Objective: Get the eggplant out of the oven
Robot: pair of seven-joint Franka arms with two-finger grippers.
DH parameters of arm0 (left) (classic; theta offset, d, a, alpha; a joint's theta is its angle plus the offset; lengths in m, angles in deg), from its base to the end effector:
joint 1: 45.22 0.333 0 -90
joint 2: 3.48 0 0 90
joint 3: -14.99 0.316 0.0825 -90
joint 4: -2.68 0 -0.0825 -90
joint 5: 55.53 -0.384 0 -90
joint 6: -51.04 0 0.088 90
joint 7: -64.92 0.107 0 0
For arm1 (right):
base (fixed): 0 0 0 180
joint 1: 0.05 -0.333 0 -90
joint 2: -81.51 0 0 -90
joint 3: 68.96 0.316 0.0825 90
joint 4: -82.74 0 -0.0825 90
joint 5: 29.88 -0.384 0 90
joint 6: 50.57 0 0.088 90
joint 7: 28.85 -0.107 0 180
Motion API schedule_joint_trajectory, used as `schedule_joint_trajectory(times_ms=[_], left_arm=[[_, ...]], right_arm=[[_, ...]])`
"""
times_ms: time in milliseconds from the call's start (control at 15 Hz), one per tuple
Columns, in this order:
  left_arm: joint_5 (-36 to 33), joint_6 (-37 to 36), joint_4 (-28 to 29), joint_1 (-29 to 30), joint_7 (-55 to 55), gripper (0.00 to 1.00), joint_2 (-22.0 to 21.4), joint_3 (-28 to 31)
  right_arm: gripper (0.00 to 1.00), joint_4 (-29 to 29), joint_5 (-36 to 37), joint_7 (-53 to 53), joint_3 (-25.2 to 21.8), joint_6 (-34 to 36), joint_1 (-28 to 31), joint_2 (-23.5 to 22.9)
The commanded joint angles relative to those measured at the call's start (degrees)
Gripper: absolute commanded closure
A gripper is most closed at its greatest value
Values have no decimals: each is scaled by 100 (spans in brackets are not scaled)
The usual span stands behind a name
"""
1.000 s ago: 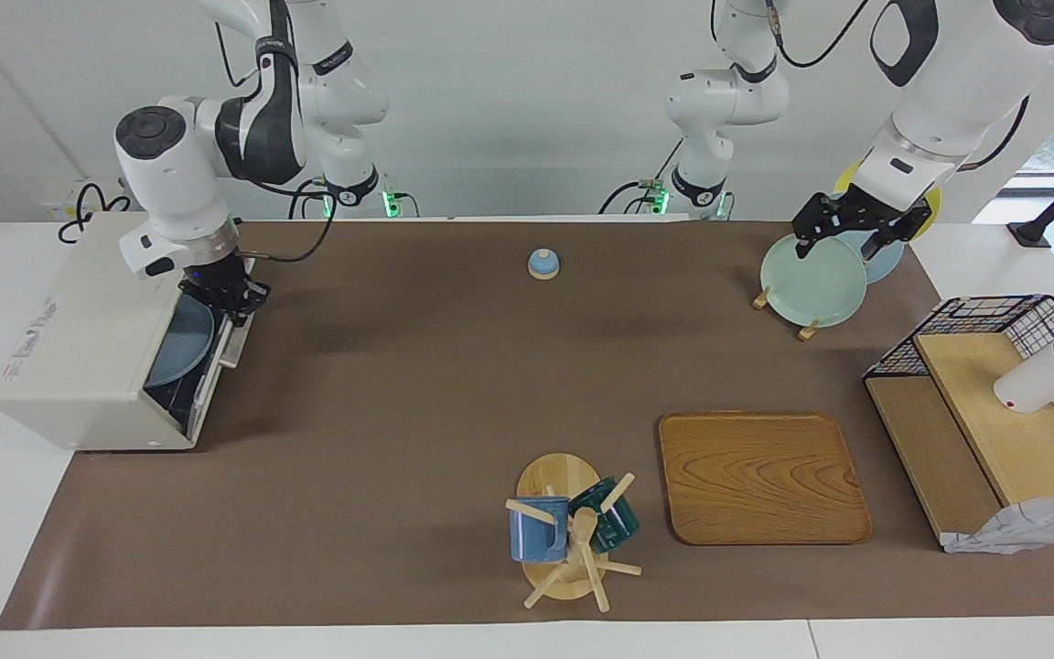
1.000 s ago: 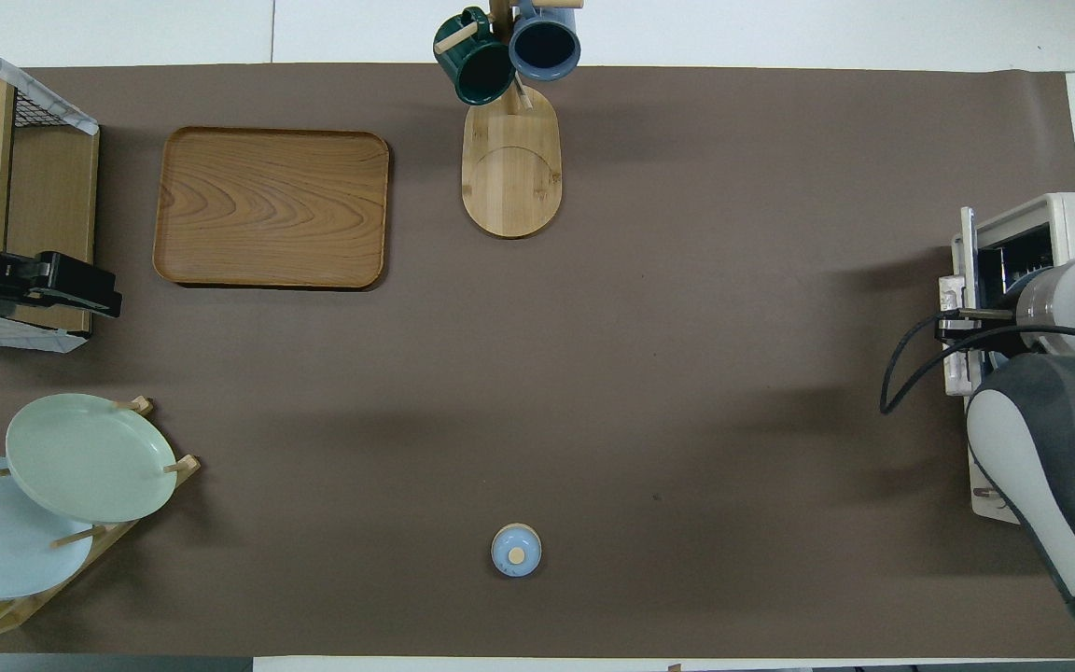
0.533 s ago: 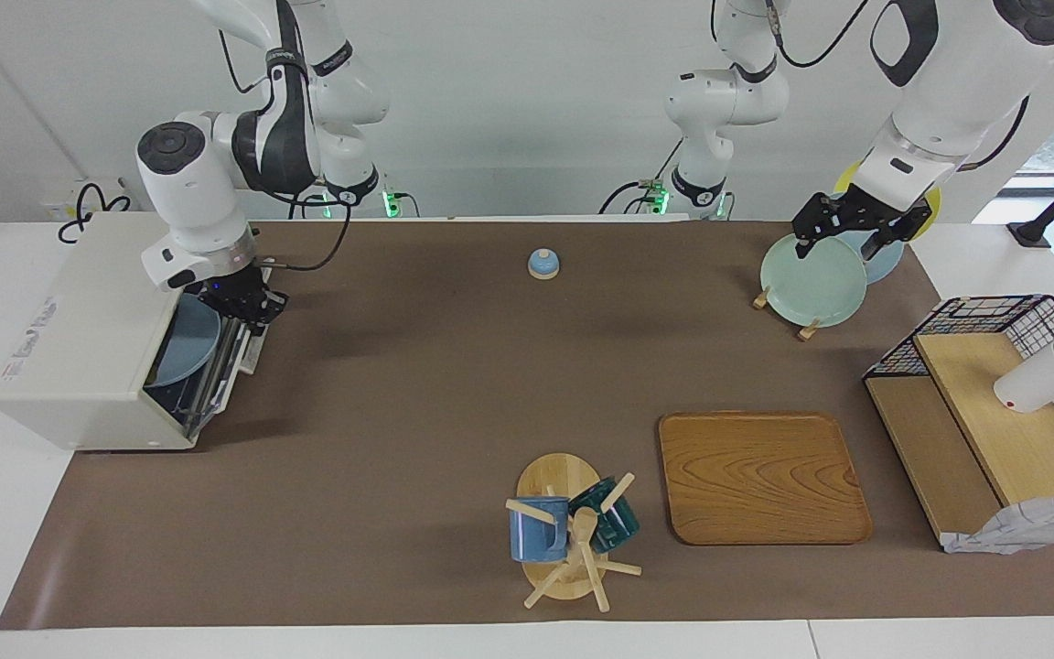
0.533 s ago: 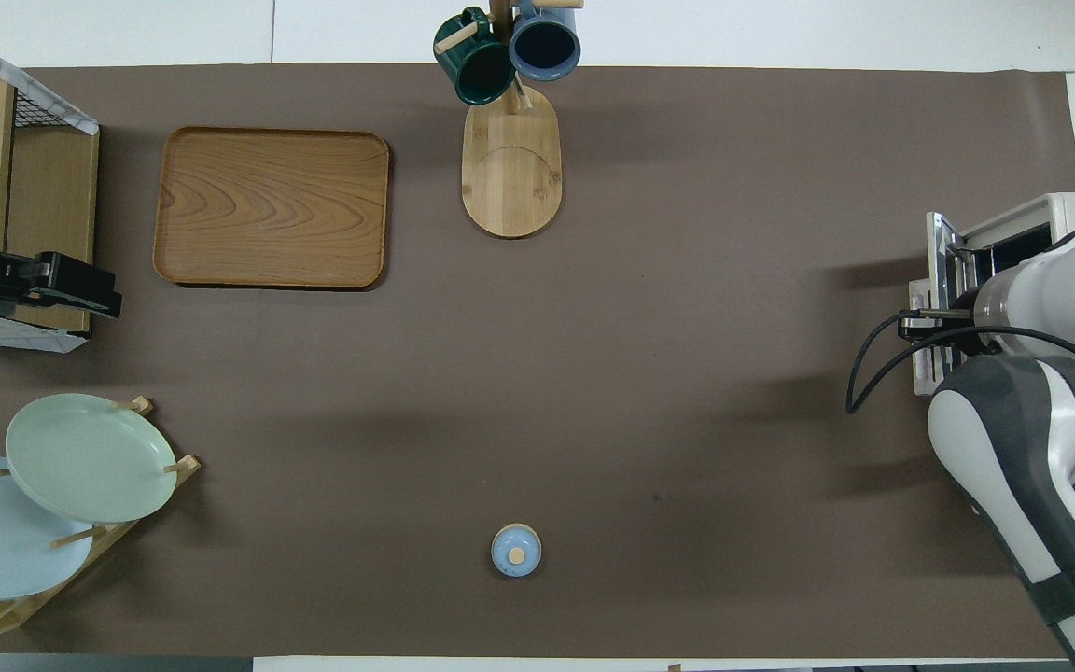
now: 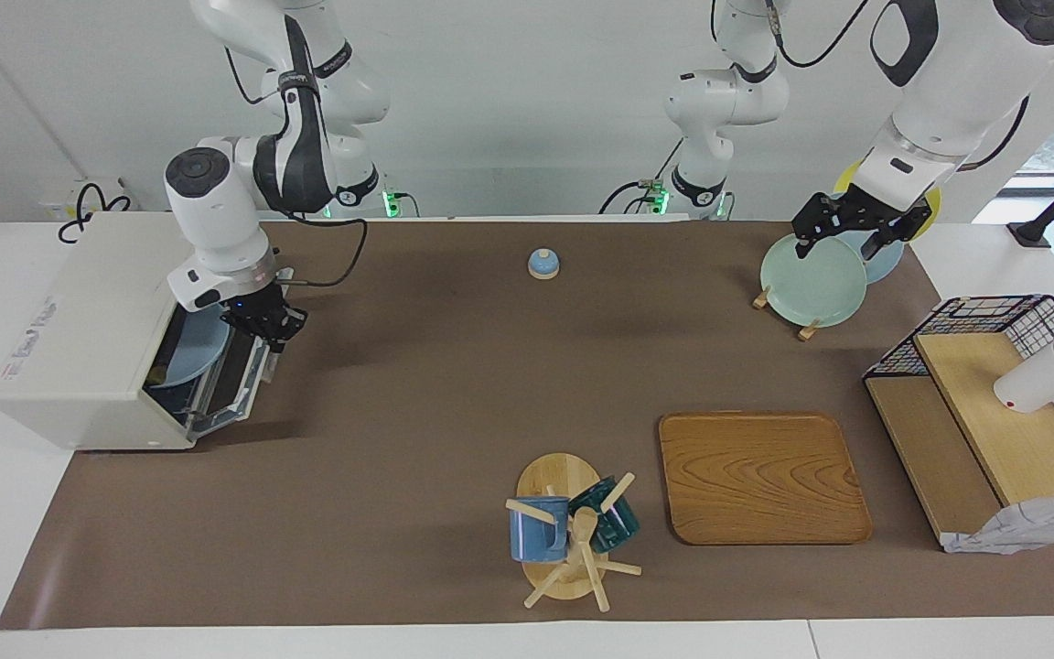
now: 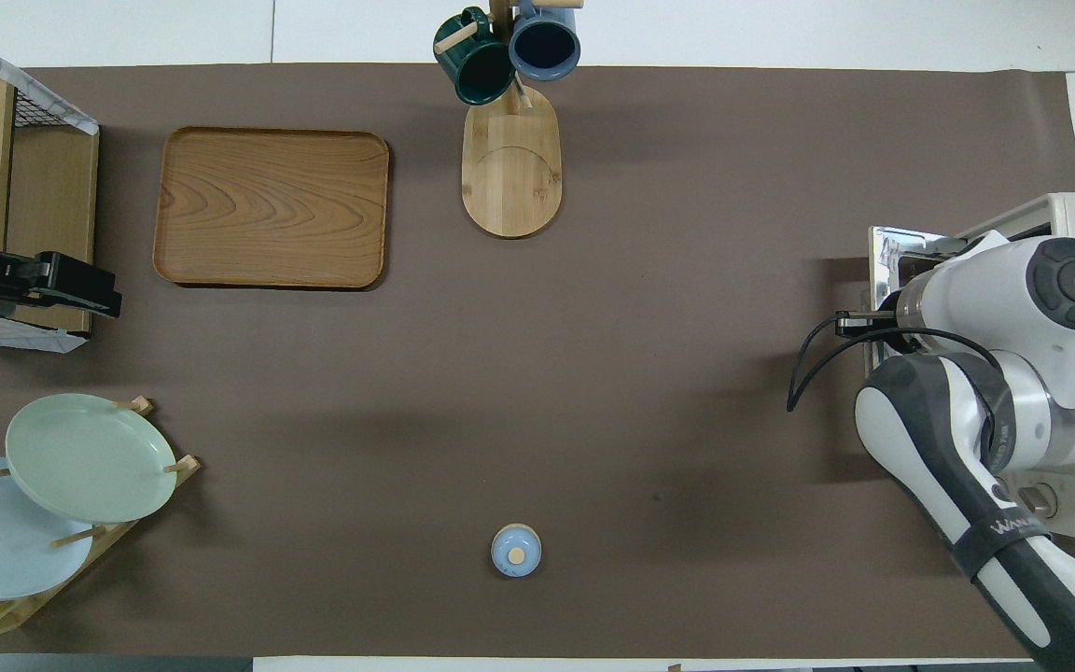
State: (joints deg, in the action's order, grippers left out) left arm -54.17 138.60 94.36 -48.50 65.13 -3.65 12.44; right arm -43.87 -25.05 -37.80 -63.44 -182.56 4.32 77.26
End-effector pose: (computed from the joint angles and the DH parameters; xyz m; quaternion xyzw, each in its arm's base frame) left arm 0.5449 -0.0583 0.6088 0.9979 -0.0527 -0.0350 0.0101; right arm 0.5402 0.0089 0.3482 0.9987 -0.0403 0.0125 0.0270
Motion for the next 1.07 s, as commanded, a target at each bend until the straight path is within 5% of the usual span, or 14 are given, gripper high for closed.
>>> schedule_joint_trajectory(times_ms=[0,867,1000], left_arm=[[-101,-73,43,38,-12,0,-71,-27],[-101,-73,52,38,-12,0,-71,-27],[-101,-73,43,38,-12,0,-71,-27]], right_arm=[[100,92,361,52,-200,-468,258,-348],[100,750,-351,-888,-200,-241,-639,-673],[41,804,-238,-889,-227,102,-595,-586]])
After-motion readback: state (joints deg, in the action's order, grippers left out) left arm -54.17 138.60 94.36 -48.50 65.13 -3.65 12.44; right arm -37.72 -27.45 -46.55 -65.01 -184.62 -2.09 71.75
